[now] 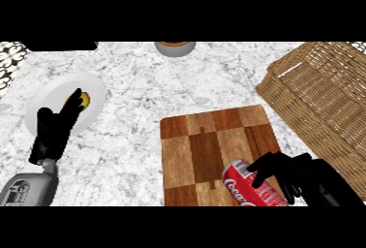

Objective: Pick the can from the cutting board and place it in the basket

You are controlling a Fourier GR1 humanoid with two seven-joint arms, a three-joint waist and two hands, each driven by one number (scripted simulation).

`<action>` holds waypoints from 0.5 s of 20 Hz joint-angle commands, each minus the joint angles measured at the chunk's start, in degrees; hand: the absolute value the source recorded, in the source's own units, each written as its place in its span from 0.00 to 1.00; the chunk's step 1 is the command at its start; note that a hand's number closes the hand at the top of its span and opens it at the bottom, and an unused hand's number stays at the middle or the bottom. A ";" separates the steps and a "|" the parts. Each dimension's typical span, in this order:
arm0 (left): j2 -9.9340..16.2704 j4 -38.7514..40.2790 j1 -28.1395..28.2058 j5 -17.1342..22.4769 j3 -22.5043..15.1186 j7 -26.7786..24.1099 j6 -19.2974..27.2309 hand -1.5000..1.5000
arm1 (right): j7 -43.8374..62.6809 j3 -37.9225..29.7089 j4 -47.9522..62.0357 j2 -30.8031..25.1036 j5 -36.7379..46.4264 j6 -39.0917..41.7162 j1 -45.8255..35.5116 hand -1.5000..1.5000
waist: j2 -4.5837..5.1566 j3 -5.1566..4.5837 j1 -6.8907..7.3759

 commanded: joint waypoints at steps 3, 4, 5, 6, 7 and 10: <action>-0.81 0.83 -1.15 0.53 -0.13 -0.20 -0.80 0.50 | 19.54 -10.44 -16.08 1.53 -14.33 9.64 -7.62 1.00 | 0.52 -0.03 1.34; -0.20 1.82 -2.90 0.48 0.19 -0.01 -1.19 0.50 | 22.71 -11.35 -15.50 1.93 -14.83 10.22 -11.17 1.00 | 0.55 -0.07 1.25; -1.00 3.07 -5.03 -1.34 -0.48 0.07 0.47 0.50 | 25.57 -12.14 -15.57 2.12 -16.16 11.30 -12.65 1.00 | 0.56 -0.01 1.09; -1.35 0.88 -1.51 -0.71 -1.01 -0.32 -0.21 0.50 | 27.74 -14.79 -15.14 2.22 -18.31 11.68 -15.16 1.00 | 0.38 -0.02 1.53; -0.17 1.30 -1.99 0.29 0.19 0.41 -1.14 0.50 | 29.37 -16.26 -14.32 2.60 -19.13 11.12 -18.35 1.00 | 0.31 -0.06 1.53; -1.74 3.17 -3.01 -1.51 -0.59 -0.56 0.79 0.50 | 36.67 -21.43 -11.69 0.21 -23.73 12.73 -27.59 1.00 | 0.32 -0.05 1.25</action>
